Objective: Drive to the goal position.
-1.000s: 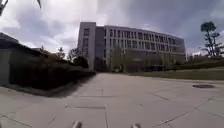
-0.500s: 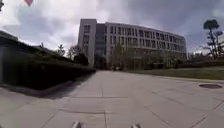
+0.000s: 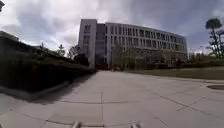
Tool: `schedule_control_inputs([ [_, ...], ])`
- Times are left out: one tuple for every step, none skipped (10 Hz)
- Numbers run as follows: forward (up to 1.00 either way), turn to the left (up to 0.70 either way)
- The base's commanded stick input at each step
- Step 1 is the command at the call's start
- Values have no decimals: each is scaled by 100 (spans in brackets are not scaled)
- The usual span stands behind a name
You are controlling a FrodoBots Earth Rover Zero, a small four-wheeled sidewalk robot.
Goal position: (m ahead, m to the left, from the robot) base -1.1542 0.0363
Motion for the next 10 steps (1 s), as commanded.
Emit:
schedule_control_inputs([
  [70,0],
  [70,0],
  [70,0],
  [70,0],
  [70,0],
  [70,0],
  [70,0],
  [70,0],
  [70,0],
  [70,0],
])
